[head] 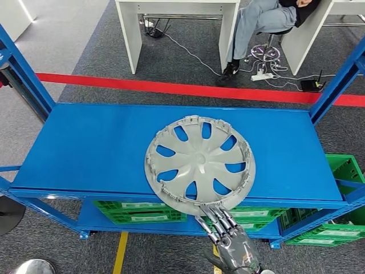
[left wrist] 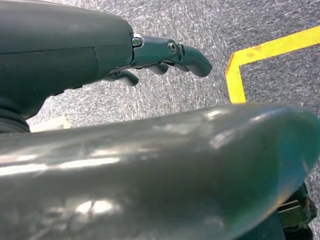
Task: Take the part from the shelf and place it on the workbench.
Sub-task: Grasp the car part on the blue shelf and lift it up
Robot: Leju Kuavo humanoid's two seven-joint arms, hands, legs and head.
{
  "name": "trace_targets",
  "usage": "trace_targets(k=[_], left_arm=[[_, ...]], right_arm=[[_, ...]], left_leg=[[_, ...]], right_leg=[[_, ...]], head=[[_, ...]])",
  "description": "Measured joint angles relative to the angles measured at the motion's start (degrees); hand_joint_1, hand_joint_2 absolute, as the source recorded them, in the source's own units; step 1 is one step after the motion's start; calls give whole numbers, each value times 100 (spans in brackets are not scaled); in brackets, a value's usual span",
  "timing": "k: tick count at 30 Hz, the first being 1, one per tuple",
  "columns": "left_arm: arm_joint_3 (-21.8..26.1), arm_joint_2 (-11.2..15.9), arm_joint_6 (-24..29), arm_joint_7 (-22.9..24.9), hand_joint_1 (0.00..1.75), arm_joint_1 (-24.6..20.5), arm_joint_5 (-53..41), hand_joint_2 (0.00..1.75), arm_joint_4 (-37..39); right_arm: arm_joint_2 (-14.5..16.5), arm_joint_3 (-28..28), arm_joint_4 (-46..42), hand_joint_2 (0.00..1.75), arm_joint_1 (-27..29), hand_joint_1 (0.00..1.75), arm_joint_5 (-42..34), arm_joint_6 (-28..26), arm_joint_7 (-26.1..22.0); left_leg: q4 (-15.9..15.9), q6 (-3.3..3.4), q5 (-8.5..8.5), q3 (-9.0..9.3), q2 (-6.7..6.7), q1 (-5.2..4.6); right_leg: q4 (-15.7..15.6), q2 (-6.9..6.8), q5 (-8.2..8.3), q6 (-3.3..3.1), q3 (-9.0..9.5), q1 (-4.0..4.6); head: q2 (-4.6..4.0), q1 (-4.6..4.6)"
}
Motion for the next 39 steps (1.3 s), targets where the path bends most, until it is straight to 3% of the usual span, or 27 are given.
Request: trace_targets(k=[15, 28, 39], left_arm=[[-18, 0, -20, 32, 0, -1, -26, 0, 0], [-110, -2, -51, 137, 0, -3, -102, 0, 0], [-111, -4, -76, 182, 0, -3, -96, 0, 1]], right_arm=[[121, 77, 374, 175, -104, 0, -56, 1, -154], [1033, -190, 1292, 175, -393, 0, -132, 15, -408], [1380, -444, 1541, 175, -437, 0, -134, 14, -428]], left_leg=[[0, 0, 0, -1, 0, 0], [0, 3, 3, -1, -1, 1], [0, 3, 3, -2, -1, 0]], right_leg=[[0, -1, 0, 0, 1, 1], [1, -5, 1, 0, 2, 1], [1, -5, 1, 0, 1, 1]], head=[[0, 0], [0, -1], [0, -1]])
